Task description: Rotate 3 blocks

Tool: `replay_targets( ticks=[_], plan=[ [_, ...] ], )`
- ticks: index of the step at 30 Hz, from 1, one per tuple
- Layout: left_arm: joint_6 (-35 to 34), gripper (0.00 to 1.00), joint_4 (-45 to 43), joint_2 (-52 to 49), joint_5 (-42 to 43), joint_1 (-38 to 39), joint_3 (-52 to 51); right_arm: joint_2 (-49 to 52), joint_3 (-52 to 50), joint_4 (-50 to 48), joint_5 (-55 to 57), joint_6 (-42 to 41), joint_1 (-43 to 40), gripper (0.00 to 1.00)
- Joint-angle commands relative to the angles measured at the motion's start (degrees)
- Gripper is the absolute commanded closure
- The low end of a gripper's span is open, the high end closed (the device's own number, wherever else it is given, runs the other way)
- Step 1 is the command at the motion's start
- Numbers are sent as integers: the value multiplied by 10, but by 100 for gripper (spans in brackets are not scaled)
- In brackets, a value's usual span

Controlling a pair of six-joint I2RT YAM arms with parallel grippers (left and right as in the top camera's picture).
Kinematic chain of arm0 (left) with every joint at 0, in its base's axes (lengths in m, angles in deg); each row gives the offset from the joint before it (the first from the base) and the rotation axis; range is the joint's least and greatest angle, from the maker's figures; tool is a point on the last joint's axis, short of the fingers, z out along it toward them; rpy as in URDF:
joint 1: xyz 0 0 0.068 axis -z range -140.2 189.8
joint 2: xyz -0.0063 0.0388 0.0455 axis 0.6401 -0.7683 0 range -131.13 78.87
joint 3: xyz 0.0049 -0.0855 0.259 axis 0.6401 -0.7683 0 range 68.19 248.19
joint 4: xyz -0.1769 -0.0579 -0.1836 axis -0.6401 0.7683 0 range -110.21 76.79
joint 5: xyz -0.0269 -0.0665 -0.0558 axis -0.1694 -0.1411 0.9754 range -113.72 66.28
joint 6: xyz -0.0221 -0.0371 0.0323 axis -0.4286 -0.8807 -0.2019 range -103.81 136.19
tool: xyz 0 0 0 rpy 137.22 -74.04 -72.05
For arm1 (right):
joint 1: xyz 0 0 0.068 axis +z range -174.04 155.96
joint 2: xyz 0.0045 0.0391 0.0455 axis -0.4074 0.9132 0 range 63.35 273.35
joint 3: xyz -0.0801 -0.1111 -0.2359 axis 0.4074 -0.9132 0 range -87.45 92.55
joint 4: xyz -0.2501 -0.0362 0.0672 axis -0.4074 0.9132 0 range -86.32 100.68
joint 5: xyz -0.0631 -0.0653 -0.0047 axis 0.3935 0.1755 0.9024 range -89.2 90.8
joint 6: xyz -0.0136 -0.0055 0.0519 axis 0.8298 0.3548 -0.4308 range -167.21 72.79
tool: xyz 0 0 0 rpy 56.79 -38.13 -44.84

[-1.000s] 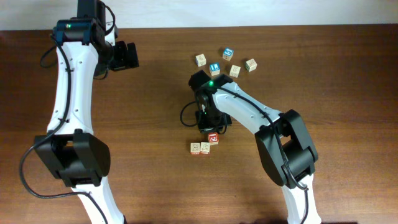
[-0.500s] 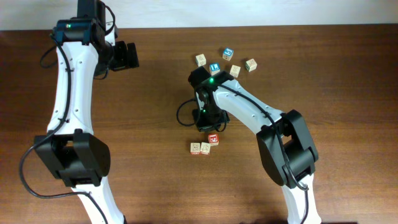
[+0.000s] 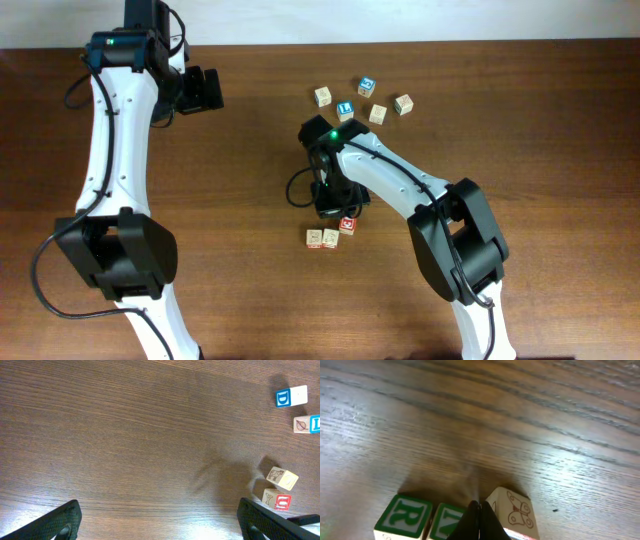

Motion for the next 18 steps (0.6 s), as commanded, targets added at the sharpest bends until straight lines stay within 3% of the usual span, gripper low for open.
replay_targets(
  ticks=[1, 8, 18],
  plan=[
    [3, 2, 1, 2, -4, -2, -5, 5, -2, 2, 14, -4, 1, 96],
    [3, 2, 1, 2, -4, -2, -5, 4, 62, 37, 15, 8, -30, 95],
    [3, 2, 1, 2, -4, -2, -5, 5, 43, 47, 15, 10, -58, 94]
  ],
)
